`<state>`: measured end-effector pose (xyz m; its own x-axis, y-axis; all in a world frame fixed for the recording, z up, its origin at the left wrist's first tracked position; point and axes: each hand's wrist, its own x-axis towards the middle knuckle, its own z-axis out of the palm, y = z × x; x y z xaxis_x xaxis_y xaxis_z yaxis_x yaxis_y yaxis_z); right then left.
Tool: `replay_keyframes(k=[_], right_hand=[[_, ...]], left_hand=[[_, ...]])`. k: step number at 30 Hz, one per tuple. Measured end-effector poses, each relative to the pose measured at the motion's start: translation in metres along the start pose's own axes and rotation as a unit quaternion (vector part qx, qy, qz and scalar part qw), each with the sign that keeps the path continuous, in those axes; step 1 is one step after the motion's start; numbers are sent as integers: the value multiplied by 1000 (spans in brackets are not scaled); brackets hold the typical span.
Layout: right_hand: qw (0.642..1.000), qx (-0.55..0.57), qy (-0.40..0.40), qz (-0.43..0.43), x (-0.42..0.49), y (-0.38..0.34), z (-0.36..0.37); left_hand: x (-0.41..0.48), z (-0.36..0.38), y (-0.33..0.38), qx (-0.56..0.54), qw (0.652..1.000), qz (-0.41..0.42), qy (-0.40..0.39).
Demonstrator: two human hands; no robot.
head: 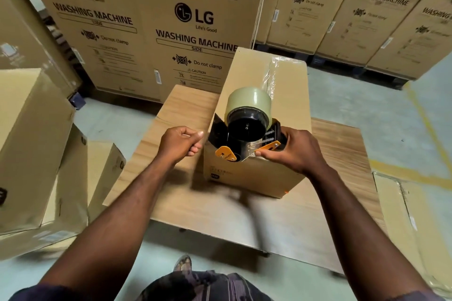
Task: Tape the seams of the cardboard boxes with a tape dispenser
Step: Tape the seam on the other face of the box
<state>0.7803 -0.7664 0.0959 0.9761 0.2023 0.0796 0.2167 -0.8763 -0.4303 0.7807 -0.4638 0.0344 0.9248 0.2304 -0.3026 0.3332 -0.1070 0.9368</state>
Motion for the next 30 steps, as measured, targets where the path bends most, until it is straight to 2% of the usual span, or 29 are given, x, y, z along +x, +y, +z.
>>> replay_keyframes(k=[6, 9, 12, 15, 17, 20, 21, 23, 25, 27, 30], right_hand=[[1000, 2, -20, 7, 3, 2, 3], [1000, 8, -22, 11, 2, 2, 4], [999, 13, -22, 22, 2, 3, 6], [999, 21, -33, 36, 4, 6, 5], [997, 27, -50, 43, 7, 6, 3], [995, 21, -86, 42, 14, 6, 1], [994, 14, -100, 43, 16, 6, -1], [991, -5, -127, 42, 21, 6, -3], [989, -9, -141, 43, 23, 5, -4], [989, -10, -140, 46, 22, 3, -3], [991, -18, -124, 49, 18, 4, -1]], left_hand=[[8, 24, -40, 8, 991, -112, -66], [6, 32, -64, -2, 982, -176, -67], [9, 26, -72, 10, 983, -174, -59], [12, 24, -56, -103, 980, -157, -70], [10, 23, -44, -132, 973, -164, -94], [14, 20, -44, -54, 979, -183, -65], [17, 18, -44, -33, 985, -165, -28], [22, 16, -33, -60, 993, -102, 28], [21, 21, -14, -85, 996, -21, 32], [15, 30, 0, -25, 998, 47, 19], [12, 36, -5, 47, 995, 87, 19]])
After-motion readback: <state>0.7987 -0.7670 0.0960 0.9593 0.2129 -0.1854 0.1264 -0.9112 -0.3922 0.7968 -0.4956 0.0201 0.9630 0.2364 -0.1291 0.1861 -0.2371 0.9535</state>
